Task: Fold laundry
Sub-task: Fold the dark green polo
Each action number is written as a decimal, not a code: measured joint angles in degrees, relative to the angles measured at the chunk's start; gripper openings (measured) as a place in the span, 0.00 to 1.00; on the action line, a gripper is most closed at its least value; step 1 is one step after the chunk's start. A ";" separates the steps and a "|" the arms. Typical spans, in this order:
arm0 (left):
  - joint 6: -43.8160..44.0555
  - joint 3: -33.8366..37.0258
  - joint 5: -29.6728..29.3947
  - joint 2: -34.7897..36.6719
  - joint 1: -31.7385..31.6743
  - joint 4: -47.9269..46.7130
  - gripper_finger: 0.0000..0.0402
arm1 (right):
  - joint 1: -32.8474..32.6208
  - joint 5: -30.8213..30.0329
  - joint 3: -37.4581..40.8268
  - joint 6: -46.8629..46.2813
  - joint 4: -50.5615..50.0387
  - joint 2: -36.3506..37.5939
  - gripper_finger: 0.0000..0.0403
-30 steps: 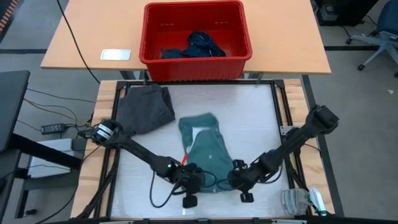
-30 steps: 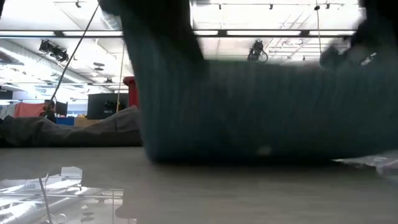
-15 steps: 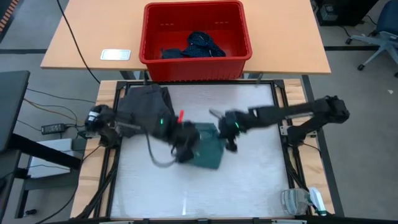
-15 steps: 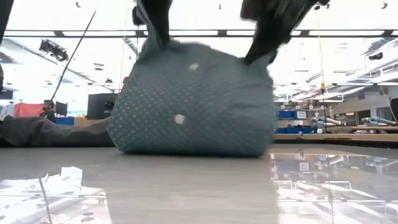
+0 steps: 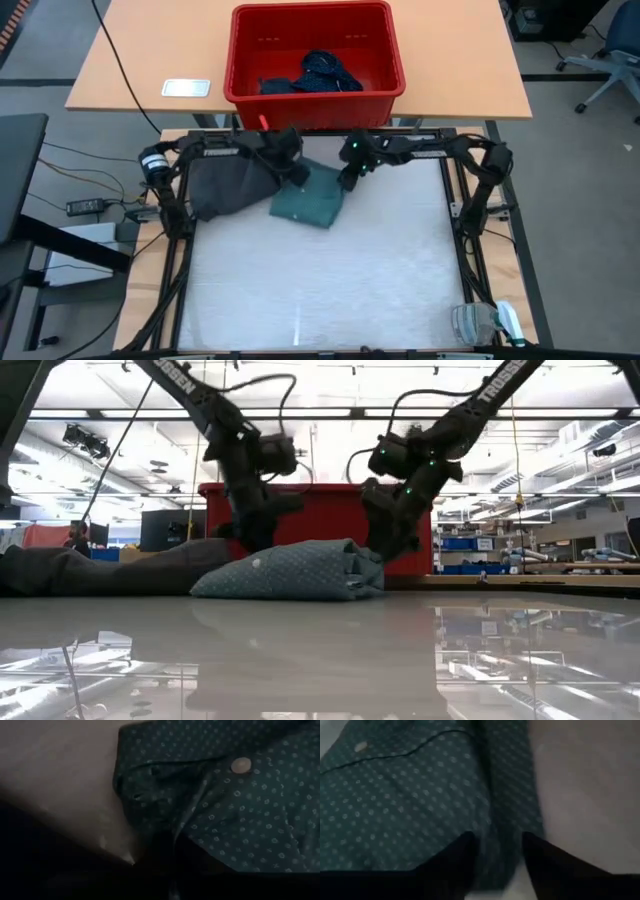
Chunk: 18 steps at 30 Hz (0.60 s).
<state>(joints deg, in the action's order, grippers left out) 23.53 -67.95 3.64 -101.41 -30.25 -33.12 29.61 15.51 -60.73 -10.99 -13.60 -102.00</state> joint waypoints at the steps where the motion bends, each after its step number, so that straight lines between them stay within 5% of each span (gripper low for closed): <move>1: -0.25 0.00 0.85 0.00 -1.35 -0.14 0.05 | 0.82 0.13 0.00 -1.51 -0.38 1.01 0.52; 6: -5.55 0.00 1.62 0.11 -3.89 2.30 0.06 | 2.68 1.78 0.00 -4.96 2.66 8.65 0.60; 10: -8.27 0.00 1.59 0.11 -3.02 7.58 0.10 | 1.00 6.66 -0.04 2.13 9.05 11.66 0.59; 18: -7.83 -0.59 1.68 0.45 -1.67 14.24 0.34 | -2.68 8.26 -0.04 8.02 12.65 4.10 0.52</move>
<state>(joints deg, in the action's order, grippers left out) 15.70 -68.53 5.32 -100.96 -31.92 -18.88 26.93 23.77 -60.77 -2.97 -0.96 -97.90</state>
